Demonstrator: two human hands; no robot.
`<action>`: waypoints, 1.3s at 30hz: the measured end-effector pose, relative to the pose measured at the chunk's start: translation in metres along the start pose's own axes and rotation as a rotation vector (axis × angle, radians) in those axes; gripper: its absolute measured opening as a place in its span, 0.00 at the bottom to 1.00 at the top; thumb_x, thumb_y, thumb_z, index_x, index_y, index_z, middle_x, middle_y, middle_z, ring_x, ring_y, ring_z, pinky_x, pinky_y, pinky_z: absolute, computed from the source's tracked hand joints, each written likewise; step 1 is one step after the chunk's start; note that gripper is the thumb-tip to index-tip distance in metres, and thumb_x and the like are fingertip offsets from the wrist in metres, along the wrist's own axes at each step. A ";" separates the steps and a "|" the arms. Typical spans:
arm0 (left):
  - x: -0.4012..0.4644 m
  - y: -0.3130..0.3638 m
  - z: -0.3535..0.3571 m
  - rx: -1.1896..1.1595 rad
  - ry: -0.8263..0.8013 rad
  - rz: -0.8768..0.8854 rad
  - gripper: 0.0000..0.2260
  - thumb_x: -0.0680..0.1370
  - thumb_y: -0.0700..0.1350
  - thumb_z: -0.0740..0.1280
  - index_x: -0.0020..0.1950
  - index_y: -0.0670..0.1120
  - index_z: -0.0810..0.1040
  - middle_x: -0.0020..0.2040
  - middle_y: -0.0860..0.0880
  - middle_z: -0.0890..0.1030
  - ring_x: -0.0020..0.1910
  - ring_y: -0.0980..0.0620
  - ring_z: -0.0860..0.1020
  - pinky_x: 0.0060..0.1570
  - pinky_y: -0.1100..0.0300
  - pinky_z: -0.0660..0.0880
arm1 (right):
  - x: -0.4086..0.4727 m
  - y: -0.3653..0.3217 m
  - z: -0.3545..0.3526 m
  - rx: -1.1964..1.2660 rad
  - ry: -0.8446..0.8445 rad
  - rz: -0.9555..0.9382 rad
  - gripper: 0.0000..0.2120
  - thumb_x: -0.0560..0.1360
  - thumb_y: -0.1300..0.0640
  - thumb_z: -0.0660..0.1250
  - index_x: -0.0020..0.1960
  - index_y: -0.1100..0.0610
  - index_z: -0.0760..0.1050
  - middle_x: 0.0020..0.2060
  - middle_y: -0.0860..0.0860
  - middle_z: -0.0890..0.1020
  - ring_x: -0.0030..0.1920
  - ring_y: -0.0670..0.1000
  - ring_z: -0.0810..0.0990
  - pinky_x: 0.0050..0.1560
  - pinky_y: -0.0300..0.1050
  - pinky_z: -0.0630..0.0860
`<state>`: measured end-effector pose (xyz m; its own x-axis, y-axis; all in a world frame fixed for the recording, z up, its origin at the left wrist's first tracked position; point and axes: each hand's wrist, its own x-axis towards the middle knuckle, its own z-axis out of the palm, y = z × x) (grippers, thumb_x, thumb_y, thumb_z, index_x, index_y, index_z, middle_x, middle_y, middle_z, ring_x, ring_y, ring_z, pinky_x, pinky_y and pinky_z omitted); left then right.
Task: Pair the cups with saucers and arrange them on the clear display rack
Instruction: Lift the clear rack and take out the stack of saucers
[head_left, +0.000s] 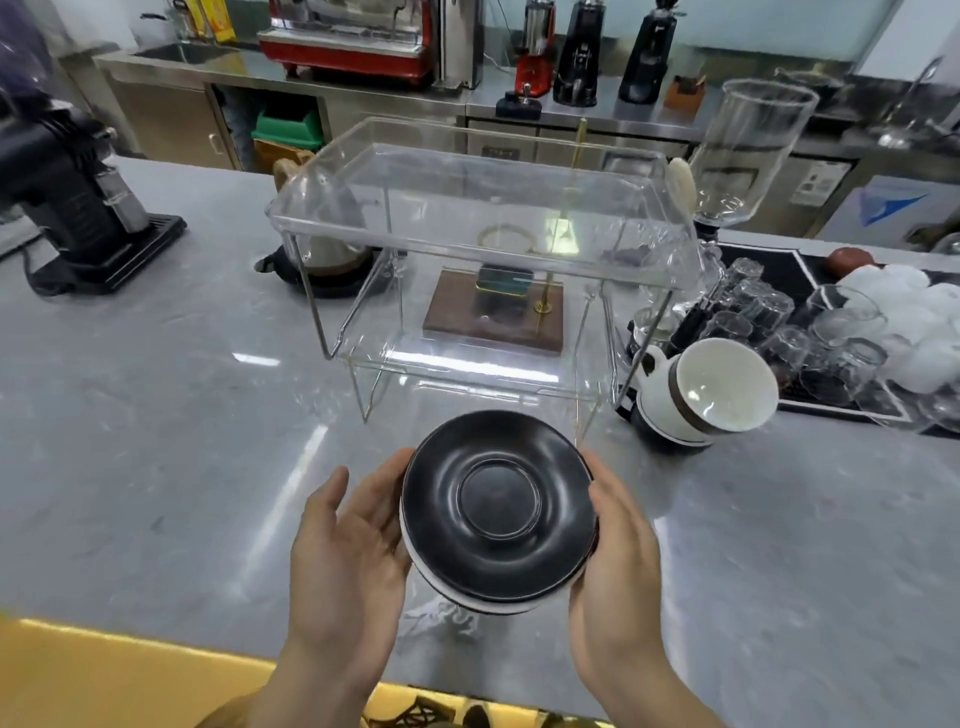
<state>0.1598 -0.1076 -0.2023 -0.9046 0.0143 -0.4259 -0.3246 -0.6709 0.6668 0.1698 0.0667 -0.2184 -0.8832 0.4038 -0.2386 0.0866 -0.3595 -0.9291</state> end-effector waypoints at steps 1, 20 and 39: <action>-0.001 -0.004 -0.001 0.014 -0.001 -0.014 0.26 0.83 0.58 0.54 0.57 0.43 0.87 0.63 0.44 0.85 0.63 0.46 0.82 0.62 0.48 0.72 | -0.002 0.002 -0.005 -0.014 0.013 0.015 0.17 0.83 0.57 0.58 0.68 0.51 0.77 0.65 0.46 0.81 0.68 0.48 0.77 0.73 0.56 0.69; 0.024 -0.062 0.038 0.054 -0.105 -0.256 0.24 0.82 0.54 0.56 0.57 0.39 0.86 0.62 0.40 0.85 0.59 0.47 0.84 0.59 0.51 0.73 | 0.015 -0.008 -0.090 -0.045 0.219 0.034 0.16 0.83 0.58 0.58 0.63 0.52 0.82 0.60 0.48 0.84 0.65 0.50 0.80 0.72 0.57 0.70; 0.029 -0.160 0.156 0.257 -0.087 -0.325 0.17 0.81 0.39 0.56 0.63 0.39 0.82 0.60 0.44 0.86 0.59 0.50 0.84 0.59 0.53 0.75 | 0.057 -0.049 -0.210 0.015 0.293 0.024 0.14 0.81 0.60 0.60 0.55 0.57 0.84 0.49 0.51 0.86 0.52 0.50 0.83 0.55 0.47 0.75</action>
<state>0.1428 0.1160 -0.2262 -0.7604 0.2647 -0.5930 -0.6450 -0.4146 0.6420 0.2120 0.2840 -0.2463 -0.7097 0.6202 -0.3342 0.0975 -0.3833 -0.9184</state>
